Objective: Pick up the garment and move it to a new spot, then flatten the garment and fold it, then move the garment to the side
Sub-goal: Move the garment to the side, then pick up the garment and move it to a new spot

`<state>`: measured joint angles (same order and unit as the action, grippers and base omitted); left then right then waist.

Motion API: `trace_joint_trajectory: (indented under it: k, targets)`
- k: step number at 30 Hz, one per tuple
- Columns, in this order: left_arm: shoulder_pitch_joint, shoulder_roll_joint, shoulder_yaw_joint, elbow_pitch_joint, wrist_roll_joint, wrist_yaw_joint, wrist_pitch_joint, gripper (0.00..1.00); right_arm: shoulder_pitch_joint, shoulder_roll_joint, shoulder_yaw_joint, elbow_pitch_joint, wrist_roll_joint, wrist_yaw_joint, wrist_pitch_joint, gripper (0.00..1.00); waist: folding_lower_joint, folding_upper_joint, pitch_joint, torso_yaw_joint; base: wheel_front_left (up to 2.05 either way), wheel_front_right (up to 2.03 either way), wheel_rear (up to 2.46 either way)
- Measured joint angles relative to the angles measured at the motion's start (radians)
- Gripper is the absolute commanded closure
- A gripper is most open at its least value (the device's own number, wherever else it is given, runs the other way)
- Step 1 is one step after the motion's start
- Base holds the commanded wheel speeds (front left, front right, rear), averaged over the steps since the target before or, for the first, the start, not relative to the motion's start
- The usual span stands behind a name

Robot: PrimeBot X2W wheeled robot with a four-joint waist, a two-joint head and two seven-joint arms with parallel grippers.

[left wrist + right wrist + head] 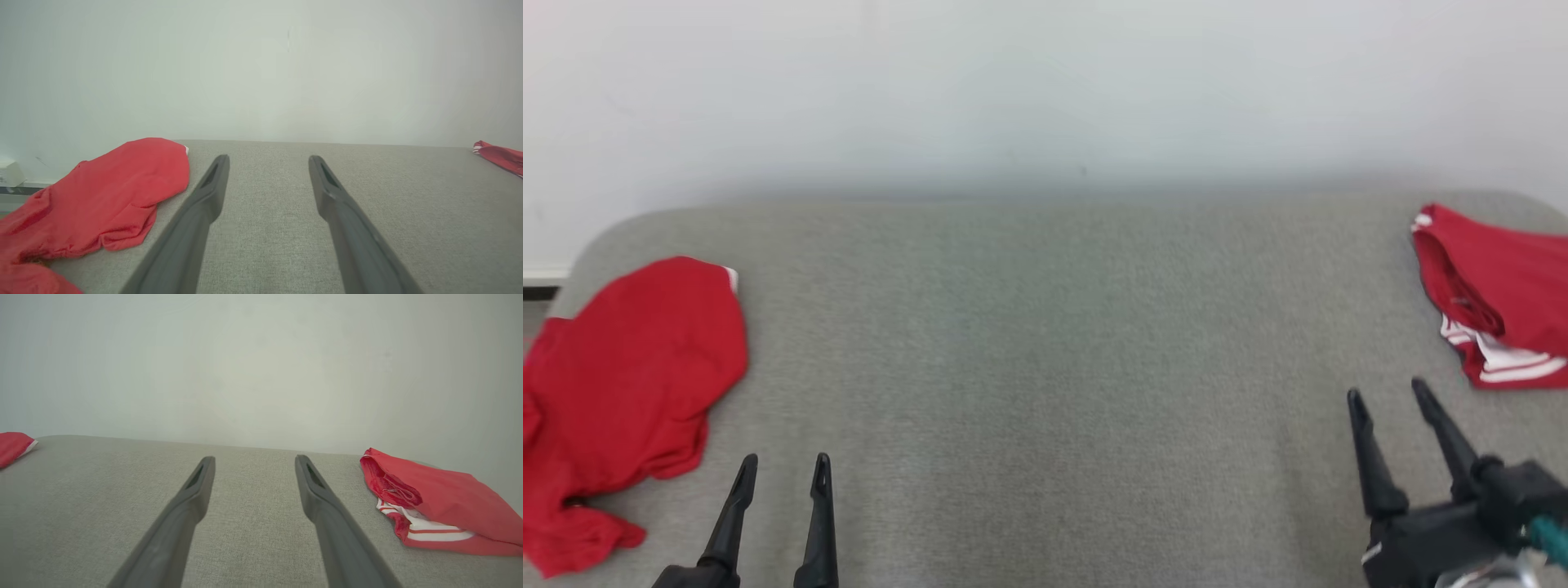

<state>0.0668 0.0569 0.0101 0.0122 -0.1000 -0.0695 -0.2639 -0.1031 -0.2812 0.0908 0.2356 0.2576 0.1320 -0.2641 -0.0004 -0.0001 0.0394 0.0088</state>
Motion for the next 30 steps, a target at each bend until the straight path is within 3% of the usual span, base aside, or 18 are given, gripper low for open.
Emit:
trace_joint_trajectory:
  k: [12,30]
  targets:
    - [0.027,-0.003,0.047,0.037,-0.007,0.000,0.000,0.00,0.200,0.135,-0.059,-0.142,-0.084,0.000,0.000,0.00,0.0001,0.0000,-0.090,0.039,0.00,0.00,0.00]
    - [0.030,-0.004,0.057,0.069,0.004,-0.010,0.000,0.00,0.252,0.193,-0.080,-0.157,-0.098,0.000,0.000,0.00,0.0005,0.0001,-0.095,0.039,0.00,0.00,0.00]
